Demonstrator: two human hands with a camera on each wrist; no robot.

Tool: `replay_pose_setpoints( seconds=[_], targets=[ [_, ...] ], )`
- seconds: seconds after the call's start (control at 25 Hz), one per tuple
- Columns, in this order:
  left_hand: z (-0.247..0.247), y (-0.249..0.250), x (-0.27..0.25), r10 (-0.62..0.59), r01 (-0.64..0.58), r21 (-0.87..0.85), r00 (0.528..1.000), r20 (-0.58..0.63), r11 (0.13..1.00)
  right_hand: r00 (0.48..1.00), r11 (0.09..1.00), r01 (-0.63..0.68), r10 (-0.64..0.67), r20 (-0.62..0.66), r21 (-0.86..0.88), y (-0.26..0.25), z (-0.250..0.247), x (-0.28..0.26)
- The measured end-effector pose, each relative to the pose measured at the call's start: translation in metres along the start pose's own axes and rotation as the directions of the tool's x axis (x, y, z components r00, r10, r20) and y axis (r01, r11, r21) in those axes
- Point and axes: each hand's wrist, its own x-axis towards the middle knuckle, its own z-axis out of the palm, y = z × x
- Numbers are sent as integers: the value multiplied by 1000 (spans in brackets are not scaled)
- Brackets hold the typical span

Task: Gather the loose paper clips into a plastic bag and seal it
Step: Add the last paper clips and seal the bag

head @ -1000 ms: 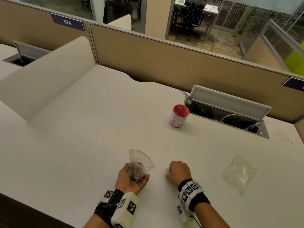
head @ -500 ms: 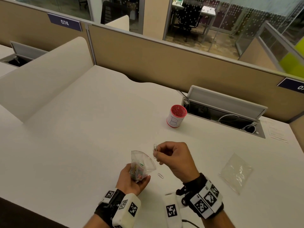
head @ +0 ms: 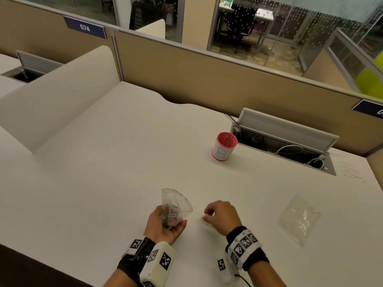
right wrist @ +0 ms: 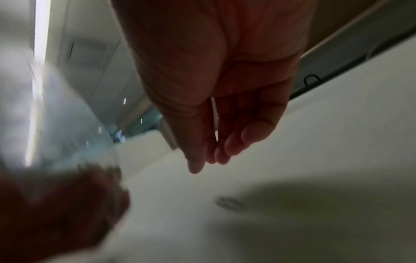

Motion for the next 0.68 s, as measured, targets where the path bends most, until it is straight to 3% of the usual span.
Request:
replay_pose_setpoints(
  seconds=[0.08, 0.56, 0.68],
  targets=[
    [0, 1, 0, 6, -6, -4, 1000, -2, 1000, 995, 986, -51, 63, 73, -156, 13, 20, 5],
    [2, -1, -3, 3, -3, 31, 1000, -10, 1000, 993, 928, -15, 57, 102, -371, 2, 34, 16],
    [1, -1, -3, 5, -4, 27, 1000, -17, 1000, 996, 965, -13, 36, 84, -261, -6, 24, 1]
  ],
)
